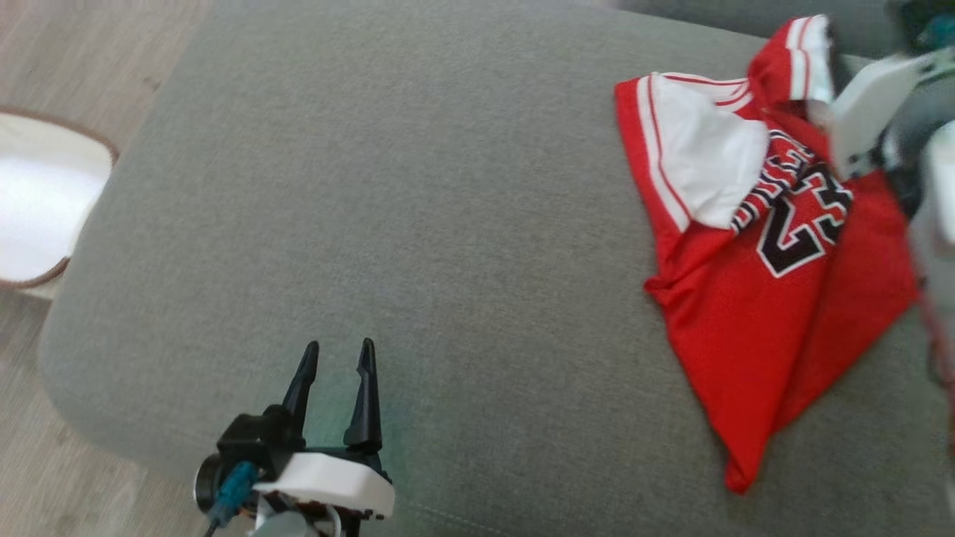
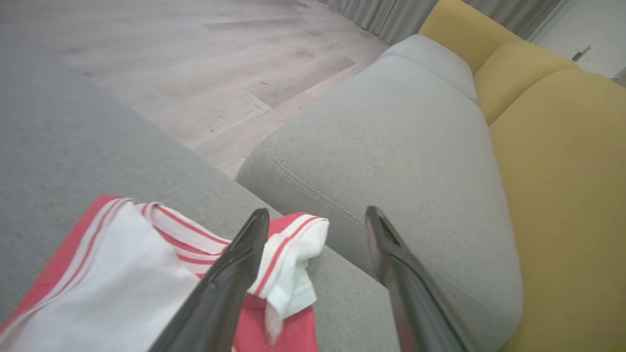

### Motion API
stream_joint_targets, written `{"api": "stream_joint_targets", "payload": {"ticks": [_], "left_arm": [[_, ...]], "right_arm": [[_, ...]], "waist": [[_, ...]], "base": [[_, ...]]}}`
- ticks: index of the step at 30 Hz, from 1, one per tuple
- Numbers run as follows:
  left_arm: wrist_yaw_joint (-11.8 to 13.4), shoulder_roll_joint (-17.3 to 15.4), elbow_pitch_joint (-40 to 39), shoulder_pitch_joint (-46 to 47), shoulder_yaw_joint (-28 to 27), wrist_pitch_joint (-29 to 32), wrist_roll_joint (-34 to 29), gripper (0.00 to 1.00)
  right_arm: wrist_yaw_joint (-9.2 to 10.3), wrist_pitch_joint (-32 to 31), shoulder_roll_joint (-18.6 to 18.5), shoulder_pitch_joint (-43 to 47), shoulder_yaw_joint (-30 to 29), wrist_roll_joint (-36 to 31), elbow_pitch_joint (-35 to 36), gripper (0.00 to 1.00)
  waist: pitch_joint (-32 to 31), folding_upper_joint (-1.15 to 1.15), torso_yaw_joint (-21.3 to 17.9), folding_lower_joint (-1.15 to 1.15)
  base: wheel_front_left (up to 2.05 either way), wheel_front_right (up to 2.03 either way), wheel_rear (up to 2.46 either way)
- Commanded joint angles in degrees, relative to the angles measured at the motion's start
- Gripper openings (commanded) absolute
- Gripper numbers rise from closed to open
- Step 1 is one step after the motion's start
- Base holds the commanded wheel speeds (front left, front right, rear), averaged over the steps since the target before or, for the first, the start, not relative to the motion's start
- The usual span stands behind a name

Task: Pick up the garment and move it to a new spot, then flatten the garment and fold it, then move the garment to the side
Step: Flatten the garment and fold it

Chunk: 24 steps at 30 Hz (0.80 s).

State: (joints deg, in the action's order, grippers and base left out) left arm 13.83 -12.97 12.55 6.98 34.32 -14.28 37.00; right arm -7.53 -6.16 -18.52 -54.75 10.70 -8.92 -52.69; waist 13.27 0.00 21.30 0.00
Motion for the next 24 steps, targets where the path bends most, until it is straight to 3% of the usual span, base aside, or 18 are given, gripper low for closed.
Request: {"api": "stream_joint_targets", "payload": {"ticks": [1,5,12,24], "left_arm": [[-0.03,-0.79,-1.34,1.10,-2.42,-0.70,-0.53,1.00],[0.10,-1.20,-1.45,0.53,-2.64,-0.70,-0.59,1.00],[0.31,-1.59,-2.27,0.33,-2.36,-0.56,-0.67,1.00],[0.41,-1.54,-2.32,0.41,-1.87,-0.42,-0.54,1.00]], "right_arm": [[0.04,1.26,1.54,-0.29,0.74,1.07,1.50,1.00],[0.04,3.62,5.60,2.90,2.84,5.52,-0.03,1.00],[0.04,3.59,9.59,8.96,6.27,12.97,-2.46,1.00],[0.04,-1.37,10.82,11.70,6.98,21.44,-5.75,1.00]], "waist": [[-0.92,0.00,-1.26,0.00],[-2.24,0.00,-3.06,0.00],[-2.28,0.00,-3.40,0.00],[-1.16,0.00,-1.30,0.00]], "base": [[0.00,0.00,0.00],[0.00,0.00,0.00],[0.00,0.00,0.00],[0.00,0.00,0.00]]}}
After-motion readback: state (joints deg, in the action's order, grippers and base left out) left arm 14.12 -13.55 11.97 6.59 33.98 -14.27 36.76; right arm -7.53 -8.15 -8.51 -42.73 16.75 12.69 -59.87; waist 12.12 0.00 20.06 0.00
